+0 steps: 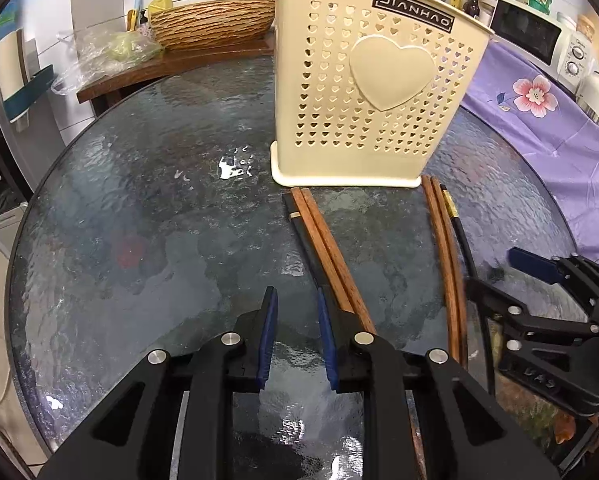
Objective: Organize utensils
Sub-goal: 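Move both open tools back toward the remaining chopsticks on the table, then grasp a gold-tipped black chopstick with the right tool while the left tool grasps the other black chopstick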
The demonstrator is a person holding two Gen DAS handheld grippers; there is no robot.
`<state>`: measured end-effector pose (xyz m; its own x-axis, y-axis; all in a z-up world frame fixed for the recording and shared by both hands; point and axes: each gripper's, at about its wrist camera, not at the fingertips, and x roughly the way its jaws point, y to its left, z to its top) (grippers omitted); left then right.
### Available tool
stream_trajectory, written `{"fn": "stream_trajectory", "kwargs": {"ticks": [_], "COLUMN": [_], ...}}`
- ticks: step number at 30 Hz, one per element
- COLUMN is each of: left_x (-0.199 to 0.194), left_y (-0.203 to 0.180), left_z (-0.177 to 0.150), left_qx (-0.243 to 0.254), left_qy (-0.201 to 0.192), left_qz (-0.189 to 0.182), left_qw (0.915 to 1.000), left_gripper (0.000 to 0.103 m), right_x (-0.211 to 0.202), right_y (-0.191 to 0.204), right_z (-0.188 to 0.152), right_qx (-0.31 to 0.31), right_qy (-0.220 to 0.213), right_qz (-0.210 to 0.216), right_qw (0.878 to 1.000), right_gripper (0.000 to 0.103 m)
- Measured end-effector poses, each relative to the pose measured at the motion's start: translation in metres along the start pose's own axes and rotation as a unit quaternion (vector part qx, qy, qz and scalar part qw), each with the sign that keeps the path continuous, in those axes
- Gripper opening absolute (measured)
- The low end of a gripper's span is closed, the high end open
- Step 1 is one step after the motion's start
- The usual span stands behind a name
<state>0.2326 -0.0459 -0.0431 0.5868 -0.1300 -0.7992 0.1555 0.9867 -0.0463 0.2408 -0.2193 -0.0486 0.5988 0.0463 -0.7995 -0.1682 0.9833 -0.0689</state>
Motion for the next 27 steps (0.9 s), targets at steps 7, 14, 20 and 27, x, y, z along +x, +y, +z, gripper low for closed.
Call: {"fn": "stream_trajectory", "kwargs": {"ticks": [7, 14, 20, 27], "left_x": [0.002, -0.009, 0.001, 0.005], "left_y": [0.019, 0.015, -0.003, 0.007], "left_z": [0.000, 0.009, 0.012, 0.001], "left_qx": [0.004, -0.023, -0.009, 0.014], "left_qy": [0.005, -0.016, -0.010, -0.006], "left_qz": [0.034, -0.027, -0.028, 0.016], "left_qw": [0.9994, 0.9992, 0.9995, 0.9998], "left_gripper": [0.019, 0.020, 0.026, 0.027], "right_x": [-0.008, -0.006, -0.001, 0.000], "right_y": [-0.023, -0.024, -0.021, -0.024], "right_z": [-0.010, -0.007, -0.005, -0.004], "right_qx": [0.006, 0.028, 0.035, 0.023], "right_qy": [0.010, 0.007, 0.007, 0.003], "right_qz": [-0.012, 0.014, 0.021, 0.008], "right_qw": [1.000, 0.999, 0.999, 1.000], "right_gripper": [0.062, 0.061, 0.061, 0.061]}}
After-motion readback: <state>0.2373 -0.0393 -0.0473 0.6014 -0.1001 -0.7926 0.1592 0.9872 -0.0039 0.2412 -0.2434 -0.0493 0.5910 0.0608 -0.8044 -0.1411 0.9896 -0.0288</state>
